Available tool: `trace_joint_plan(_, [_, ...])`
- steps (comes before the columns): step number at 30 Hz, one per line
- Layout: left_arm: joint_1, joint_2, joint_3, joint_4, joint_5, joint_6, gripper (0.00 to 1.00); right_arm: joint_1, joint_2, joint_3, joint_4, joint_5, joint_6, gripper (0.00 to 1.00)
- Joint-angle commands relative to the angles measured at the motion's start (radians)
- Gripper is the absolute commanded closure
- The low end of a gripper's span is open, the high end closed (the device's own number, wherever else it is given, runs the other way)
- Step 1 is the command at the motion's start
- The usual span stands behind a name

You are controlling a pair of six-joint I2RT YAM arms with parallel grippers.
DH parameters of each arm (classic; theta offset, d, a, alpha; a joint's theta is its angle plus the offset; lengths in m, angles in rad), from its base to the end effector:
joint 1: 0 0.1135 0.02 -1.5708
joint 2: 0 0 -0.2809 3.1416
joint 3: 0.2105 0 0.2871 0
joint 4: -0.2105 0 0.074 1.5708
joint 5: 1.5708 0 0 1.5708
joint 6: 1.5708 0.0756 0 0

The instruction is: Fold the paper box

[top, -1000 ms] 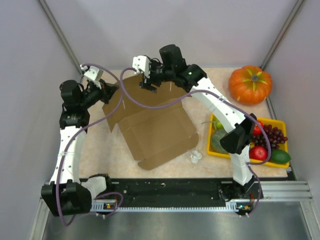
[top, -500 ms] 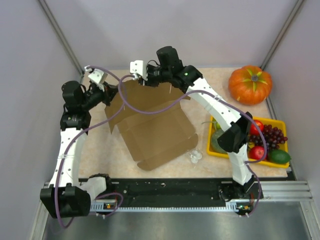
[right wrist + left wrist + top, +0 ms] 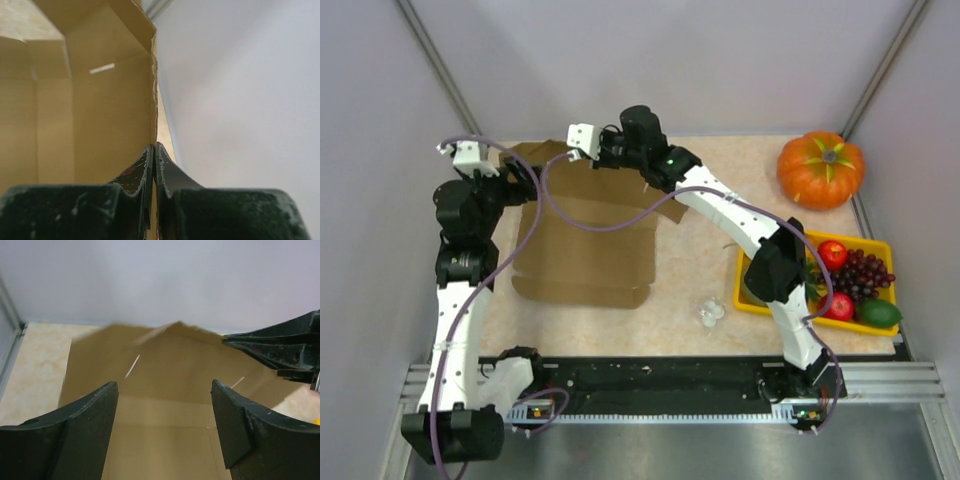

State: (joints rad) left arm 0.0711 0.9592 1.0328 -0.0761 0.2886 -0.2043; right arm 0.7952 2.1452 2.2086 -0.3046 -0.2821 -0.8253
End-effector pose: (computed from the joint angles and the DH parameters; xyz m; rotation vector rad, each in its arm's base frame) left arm 0.2816 -0.0015 0.4236 0.0099 1.5828 -0.3311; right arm 0.3990 0.4370 0.3920 -1.4400 1.0940 0.2340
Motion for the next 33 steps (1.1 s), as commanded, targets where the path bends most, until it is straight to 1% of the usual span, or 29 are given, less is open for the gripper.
trace_joint_plan(1, [-0.001, -0.146, -0.065, -0.053, -0.209, -0.126, 0.19, -0.024, -0.007, 0.074, 0.105, 0.049, 0.052, 1.00])
trace_joint_plan(4, [0.006, -0.198, -0.093, -0.070, -0.183, -0.080, 0.19, -0.047, -0.033, 0.057, 0.107, 0.021, 0.086, 1.00])
trace_joint_plan(6, [0.010, -0.183, -0.071, -0.100, -0.114, -0.060, 0.20, -0.056, -0.048, 0.033, 0.105, -0.015, 0.094, 1.00])
trace_joint_plan(7, [0.013, -0.151, -0.062, -0.105, -0.083, -0.053, 0.20, -0.062, -0.063, 0.027, 0.102, -0.032, 0.097, 1.00])
trace_joint_plan(9, [0.015, -0.108, -0.033, -0.094, -0.018, -0.035, 0.16, -0.067, -0.077, 0.008, 0.098, -0.054, 0.103, 1.00])
trace_joint_plan(11, [0.015, -0.042, -0.010, -0.059, 0.027, -0.014, 0.15, -0.082, -0.091, 0.002, 0.082, -0.094, 0.127, 1.00])
trace_joint_plan(12, [0.015, -0.024, -0.014, -0.012, 0.114, 0.026, 0.15, -0.086, -0.094, 0.003, 0.075, -0.110, 0.136, 1.00])
trace_joint_plan(13, [0.013, 0.014, -0.004, 0.055, 0.127, 0.038, 0.15, -0.091, -0.096, 0.003, 0.068, -0.127, 0.153, 1.00])
trace_joint_plan(15, [0.013, 0.059, 0.062, 0.062, 0.138, 0.094, 0.16, -0.100, -0.099, 0.007, 0.053, -0.152, 0.163, 1.00])
trace_joint_plan(16, [0.013, 0.106, 0.076, 0.105, 0.147, 0.117, 0.16, -0.100, -0.097, 0.008, 0.042, -0.158, 0.163, 1.00])
trace_joint_plan(17, [0.015, 0.130, 0.093, 0.108, 0.150, 0.159, 0.16, -0.102, -0.099, 0.010, 0.035, -0.161, 0.163, 1.00])
trace_joint_plan(18, [0.012, 0.154, 0.145, 0.104, 0.162, 0.183, 0.16, -0.102, -0.099, 0.011, 0.022, -0.164, 0.163, 1.00])
trace_joint_plan(19, [0.013, 0.203, 0.165, 0.102, 0.191, 0.195, 0.16, -0.103, -0.103, 0.010, 0.015, -0.172, 0.163, 1.00])
trace_joint_plan(20, [0.012, 0.225, 0.180, 0.117, 0.198, 0.245, 0.16, -0.105, -0.107, 0.007, 0.012, -0.173, 0.164, 1.00])
trace_joint_plan(22, [0.013, 0.281, 0.216, 0.116, 0.195, 0.282, 0.16, -0.106, -0.108, 0.003, 0.004, -0.187, 0.170, 1.00])
trace_joint_plan(25, [0.013, 0.335, 0.245, 0.117, 0.227, 0.332, 0.17, -0.108, -0.114, 0.002, -0.008, -0.195, 0.167, 1.00])
trace_joint_plan(27, [0.013, 0.367, 0.253, 0.136, 0.280, 0.351, 0.18, -0.108, -0.114, 0.003, -0.010, -0.196, 0.167, 1.00])
trace_joint_plan(28, [0.013, 0.377, 0.257, 0.137, 0.273, 0.361, 0.19, -0.108, -0.113, 0.005, -0.011, -0.201, 0.167, 1.00])
trace_joint_plan(31, [0.012, 0.407, 0.273, 0.150, 0.265, 0.382, 0.25, -0.108, -0.117, 0.007, -0.014, -0.218, 0.170, 1.00])
trace_joint_plan(32, [0.010, 0.417, 0.282, 0.142, 0.280, 0.394, 0.28, -0.108, -0.116, 0.007, -0.014, -0.219, 0.173, 1.00])
trace_joint_plan(33, [0.009, 0.432, 0.303, 0.127, 0.325, 0.404, 0.29, -0.108, -0.116, 0.010, -0.016, -0.223, 0.175, 1.00])
